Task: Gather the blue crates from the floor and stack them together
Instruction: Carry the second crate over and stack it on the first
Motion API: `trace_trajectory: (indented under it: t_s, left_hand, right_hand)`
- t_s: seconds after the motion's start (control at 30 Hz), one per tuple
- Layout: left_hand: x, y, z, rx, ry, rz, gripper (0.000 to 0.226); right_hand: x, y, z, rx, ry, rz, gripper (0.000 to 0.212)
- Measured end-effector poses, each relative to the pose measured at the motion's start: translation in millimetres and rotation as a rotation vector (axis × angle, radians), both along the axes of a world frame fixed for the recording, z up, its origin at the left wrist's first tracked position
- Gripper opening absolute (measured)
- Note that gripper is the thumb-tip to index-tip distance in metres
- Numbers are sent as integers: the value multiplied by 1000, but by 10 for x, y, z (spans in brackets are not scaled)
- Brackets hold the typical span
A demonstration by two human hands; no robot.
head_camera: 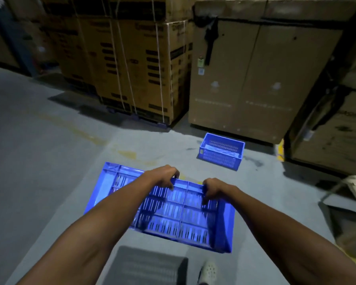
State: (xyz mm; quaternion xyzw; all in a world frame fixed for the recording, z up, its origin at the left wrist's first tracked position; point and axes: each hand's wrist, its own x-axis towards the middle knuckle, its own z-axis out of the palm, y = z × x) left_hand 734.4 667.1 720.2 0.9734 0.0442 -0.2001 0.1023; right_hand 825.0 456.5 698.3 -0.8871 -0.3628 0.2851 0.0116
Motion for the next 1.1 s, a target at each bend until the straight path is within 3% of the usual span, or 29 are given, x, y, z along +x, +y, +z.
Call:
trace_trajectory:
  t_s: [0.1, 0.27, 0.47, 0.6, 0.83, 1.1]
  left_hand:
    - [574, 293, 12, 39, -12, -17, 44]
    - [1571, 866, 159, 122, -28, -6, 47]
    - [2694, 1113, 302, 211, -100, -101, 63]
    - [3389, 1088, 204, 202, -186, -141, 51]
    - [4748, 1573, -44, 232, -199, -153, 25]
    - [6685, 2439, -892, 246, -335, -221, 21]
  right_hand:
    - [545, 99, -29, 41, 36, -19, 54]
    - [1593, 558, 64, 198, -18, -31, 37]
    - [2702, 1181, 264, 215, -300, 15, 36]
    - [3289, 1475, 305, 218, -462, 11, 42]
    - [4378, 1951, 54, 246, -541, -61, 16]
    - [6194, 2745, -787, 251, -679, -106, 7]
